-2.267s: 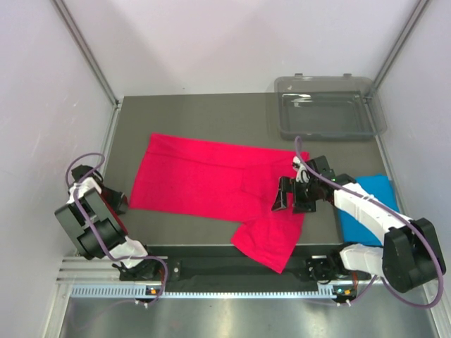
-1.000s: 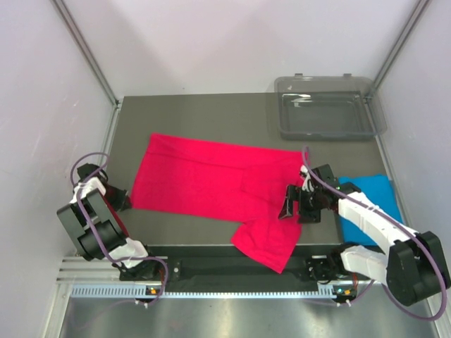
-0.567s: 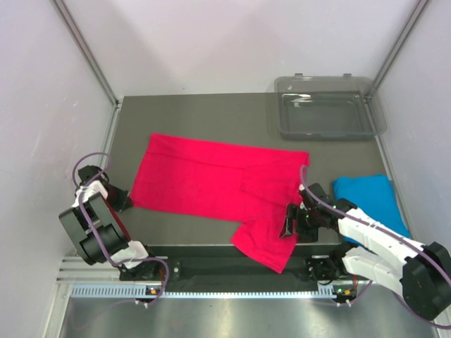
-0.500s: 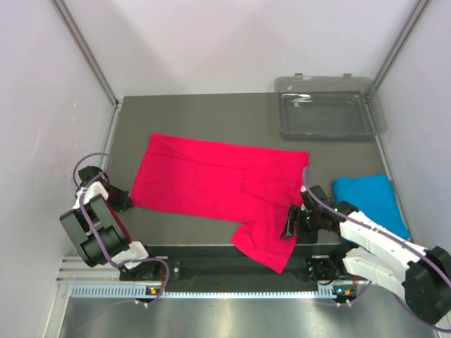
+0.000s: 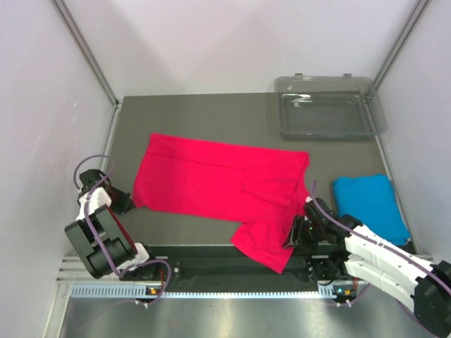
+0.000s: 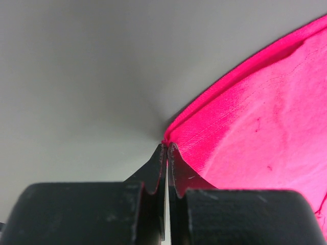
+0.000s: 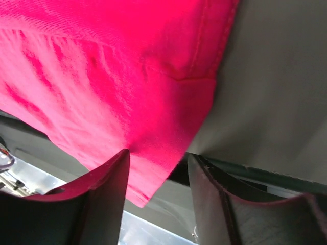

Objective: Fold and stack the t-shirts
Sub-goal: Fold the tshirt

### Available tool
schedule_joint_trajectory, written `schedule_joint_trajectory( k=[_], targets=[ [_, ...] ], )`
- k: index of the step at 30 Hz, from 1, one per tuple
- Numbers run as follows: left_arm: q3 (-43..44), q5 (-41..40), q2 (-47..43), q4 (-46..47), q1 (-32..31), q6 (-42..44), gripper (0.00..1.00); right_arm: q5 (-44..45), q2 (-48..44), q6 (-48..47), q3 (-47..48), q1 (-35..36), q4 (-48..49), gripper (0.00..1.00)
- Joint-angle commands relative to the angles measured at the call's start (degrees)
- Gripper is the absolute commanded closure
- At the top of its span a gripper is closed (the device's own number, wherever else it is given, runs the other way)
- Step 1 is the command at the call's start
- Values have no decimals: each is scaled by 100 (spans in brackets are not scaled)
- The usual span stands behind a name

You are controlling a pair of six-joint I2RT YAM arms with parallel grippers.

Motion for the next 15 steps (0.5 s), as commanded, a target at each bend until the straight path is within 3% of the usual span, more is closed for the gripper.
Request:
schedule_joint_trajectory(
  k=[1, 12, 15],
  targets=[
    [155, -79, -128, 37, -16, 37, 100, 39, 59, 260, -7, 158, 399, 51],
    [102, -457, -180, -148, -33, -236, 100, 65, -266, 928, -227, 729, 558, 76],
    [93, -474, -260, -157, -33, -209, 100, 206, -362, 928, -165, 747, 347, 90]
  ],
)
